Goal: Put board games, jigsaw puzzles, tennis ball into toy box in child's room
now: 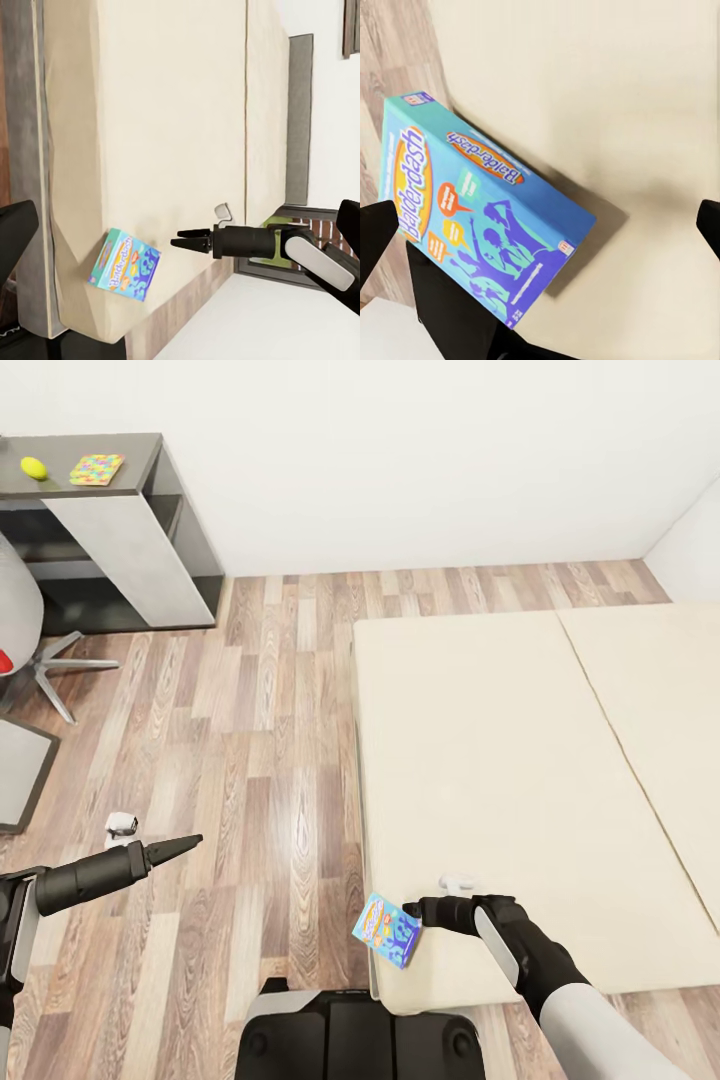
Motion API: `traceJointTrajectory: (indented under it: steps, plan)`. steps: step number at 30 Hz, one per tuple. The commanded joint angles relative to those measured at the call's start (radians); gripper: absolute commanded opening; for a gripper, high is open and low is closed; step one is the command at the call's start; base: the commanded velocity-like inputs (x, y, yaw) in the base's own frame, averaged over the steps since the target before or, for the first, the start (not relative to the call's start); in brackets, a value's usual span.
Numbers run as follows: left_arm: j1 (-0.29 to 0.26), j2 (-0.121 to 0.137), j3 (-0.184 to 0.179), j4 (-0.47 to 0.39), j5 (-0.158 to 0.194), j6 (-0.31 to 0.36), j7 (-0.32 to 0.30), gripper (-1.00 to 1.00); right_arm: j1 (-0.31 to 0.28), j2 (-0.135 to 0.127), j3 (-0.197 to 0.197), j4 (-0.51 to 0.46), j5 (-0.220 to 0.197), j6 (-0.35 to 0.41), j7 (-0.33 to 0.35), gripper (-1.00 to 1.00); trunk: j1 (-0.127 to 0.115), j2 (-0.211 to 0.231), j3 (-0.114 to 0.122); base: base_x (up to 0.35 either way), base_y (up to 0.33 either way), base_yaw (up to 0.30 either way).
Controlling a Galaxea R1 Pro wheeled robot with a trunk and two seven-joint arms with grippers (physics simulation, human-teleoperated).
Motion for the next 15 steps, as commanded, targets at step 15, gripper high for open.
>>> traceJointTrajectory:
  steps: [15]
  plan:
    - [0.0,-0.001,-0.002,0.0,-0.006,0.011,-0.001,1.0,0.0,-0.001,0.003,0.002,-0.001,0.004,0.0,1.0,0.001,-0.001,0.024,0.0,0.0,0.0]
